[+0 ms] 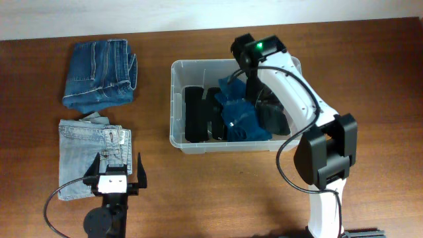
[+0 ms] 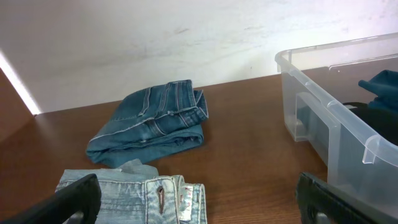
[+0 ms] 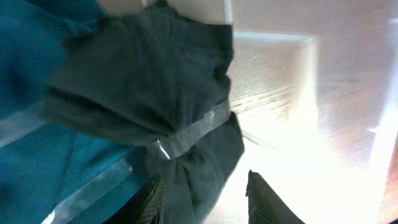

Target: Pack container

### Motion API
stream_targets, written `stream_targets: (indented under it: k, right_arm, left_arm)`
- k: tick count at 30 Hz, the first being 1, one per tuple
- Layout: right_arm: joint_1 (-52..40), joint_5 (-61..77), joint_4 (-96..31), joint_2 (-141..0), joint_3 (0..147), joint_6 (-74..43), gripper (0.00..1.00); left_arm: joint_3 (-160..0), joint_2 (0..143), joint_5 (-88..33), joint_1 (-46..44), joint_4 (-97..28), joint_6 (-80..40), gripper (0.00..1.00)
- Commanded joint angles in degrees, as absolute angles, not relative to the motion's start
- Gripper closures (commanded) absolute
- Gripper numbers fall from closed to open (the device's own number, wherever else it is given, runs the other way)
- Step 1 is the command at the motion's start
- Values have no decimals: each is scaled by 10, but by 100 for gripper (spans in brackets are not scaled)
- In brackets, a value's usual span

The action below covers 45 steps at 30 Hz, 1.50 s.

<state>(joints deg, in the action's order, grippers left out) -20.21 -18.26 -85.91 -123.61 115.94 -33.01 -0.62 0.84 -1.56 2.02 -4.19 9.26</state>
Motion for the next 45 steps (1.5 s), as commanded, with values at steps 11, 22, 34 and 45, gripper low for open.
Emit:
stream_targets:
  k: [11,22,34,45]
  right_arm:
    - [-205,-172,-974,-1164,1357,-287,2]
    - [-206,-107,-974,-996,1337,-229,2]
    - [-206,-130,-973,-775,1156,-293,2]
    - [-206,-83,-973,-755,1140,-292,2]
  left_arm:
    - [-5,3,-22,23,-46,100,1]
    - [-5,3,-22,23,-46,100,1]
    - [-5,3,-22,23,-46,100,1]
    - [-5,3,-22,23,-46,100,1]
